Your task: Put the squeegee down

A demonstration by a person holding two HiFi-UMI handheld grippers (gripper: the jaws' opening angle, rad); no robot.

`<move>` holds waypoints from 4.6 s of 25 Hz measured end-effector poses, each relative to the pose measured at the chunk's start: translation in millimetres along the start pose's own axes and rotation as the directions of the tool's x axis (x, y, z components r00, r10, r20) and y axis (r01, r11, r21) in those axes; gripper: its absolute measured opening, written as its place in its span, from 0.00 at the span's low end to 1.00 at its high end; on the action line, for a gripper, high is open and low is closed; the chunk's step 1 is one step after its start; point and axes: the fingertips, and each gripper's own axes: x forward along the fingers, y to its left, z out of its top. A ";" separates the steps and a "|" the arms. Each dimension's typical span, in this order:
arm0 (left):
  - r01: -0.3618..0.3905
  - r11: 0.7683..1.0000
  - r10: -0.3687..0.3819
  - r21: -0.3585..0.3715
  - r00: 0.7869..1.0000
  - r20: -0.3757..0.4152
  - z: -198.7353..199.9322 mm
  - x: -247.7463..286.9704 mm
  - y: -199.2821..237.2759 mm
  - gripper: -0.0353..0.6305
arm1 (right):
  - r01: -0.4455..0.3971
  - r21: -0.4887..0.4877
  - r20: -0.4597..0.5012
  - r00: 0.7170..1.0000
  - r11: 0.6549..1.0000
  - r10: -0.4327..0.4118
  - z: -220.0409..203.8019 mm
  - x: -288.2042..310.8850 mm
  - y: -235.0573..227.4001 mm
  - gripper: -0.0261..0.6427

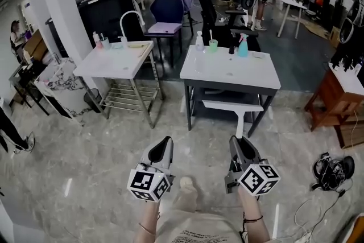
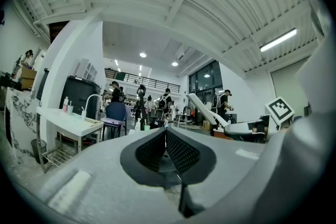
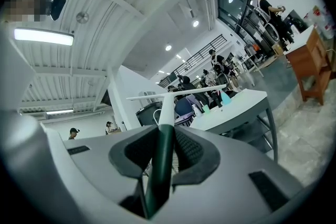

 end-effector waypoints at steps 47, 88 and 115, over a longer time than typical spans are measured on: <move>0.045 0.999 -0.046 -0.017 0.996 -0.070 -26.1 242.8 193.3 0.09 | 0.036 0.013 -0.054 0.998 0.999 -0.035 -10.1 305.9 -59.5 0.18; -0.061 0.993 0.042 -0.101 0.982 -0.183 -64.4 504.6 302.2 0.09 | 0.014 0.027 -0.251 0.968 1.000 -0.006 8.8 574.8 -193.0 0.18; -0.078 0.982 0.020 -0.173 0.949 -0.315 -127.8 580.5 345.1 0.09 | 0.115 0.090 -0.434 0.898 0.989 -0.065 -68.5 653.8 -229.5 0.18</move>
